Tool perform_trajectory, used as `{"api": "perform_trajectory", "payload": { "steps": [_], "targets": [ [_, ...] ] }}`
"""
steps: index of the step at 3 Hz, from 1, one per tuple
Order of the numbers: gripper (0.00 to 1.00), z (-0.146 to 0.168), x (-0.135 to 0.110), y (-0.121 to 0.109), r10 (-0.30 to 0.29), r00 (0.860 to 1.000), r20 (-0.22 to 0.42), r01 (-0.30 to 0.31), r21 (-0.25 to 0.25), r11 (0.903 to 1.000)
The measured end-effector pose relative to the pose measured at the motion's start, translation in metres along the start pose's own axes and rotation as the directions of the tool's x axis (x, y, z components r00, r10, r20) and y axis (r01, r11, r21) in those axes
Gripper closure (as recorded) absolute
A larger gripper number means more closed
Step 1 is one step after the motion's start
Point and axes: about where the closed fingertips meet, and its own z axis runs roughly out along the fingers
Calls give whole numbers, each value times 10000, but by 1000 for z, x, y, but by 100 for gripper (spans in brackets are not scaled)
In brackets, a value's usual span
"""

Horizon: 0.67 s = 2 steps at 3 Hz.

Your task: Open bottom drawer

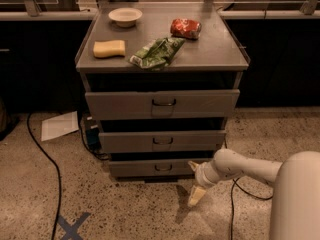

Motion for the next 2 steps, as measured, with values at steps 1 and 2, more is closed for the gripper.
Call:
{"api": "perform_trajectory", "payload": {
  "steps": [1,2],
  "targets": [
    [0,39,12,-5,-77,9995,320,73,143,9999],
    [0,93,28,-12,-147,9982,574,144,60,9999]
  ]
}}
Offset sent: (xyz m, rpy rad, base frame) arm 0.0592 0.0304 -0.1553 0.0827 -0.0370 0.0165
